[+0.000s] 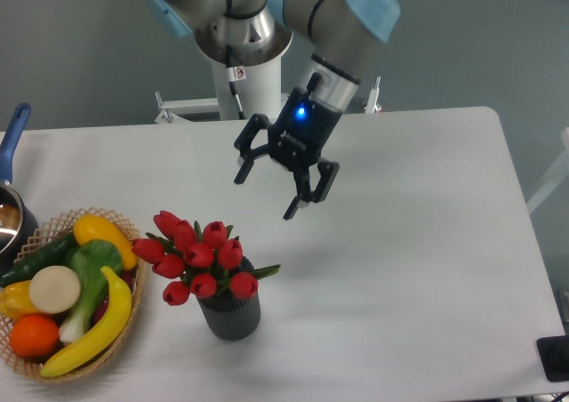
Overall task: Pick up the flowers from the vase
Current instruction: 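Move the open gripper over the tulip stems above the black vase, then lower the gripper around the tulip stems and close on them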
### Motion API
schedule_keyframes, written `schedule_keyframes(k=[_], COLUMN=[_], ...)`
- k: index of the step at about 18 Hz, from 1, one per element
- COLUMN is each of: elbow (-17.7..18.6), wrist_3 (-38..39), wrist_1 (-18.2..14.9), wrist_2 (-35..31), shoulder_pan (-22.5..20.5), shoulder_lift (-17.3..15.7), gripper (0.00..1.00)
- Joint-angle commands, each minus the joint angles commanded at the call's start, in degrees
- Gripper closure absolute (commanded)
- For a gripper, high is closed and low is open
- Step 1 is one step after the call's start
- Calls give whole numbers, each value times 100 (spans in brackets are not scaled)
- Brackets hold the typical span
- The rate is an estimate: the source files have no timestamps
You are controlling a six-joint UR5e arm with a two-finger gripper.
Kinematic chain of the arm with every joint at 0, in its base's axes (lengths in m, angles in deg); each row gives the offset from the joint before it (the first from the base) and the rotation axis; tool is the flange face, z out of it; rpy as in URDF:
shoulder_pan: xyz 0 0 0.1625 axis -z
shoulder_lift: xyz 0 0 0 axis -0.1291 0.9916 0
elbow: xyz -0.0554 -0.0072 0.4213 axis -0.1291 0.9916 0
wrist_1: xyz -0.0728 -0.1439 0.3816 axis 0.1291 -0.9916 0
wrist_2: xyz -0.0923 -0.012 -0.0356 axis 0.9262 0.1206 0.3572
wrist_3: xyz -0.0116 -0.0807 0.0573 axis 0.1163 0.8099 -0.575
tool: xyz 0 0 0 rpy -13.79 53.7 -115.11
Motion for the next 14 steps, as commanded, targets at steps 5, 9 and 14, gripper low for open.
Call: schedule_keyframes(k=[5, 9, 14], elbow=[-378, -396, -404], wrist_3=[0, 9, 0], wrist_1=[-9, 0, 193], wrist_2=[-35, -61, -61], shoulder_pan=[342, 448, 518], shoulder_lift=[430, 580, 703], gripper=[0, 0, 0])
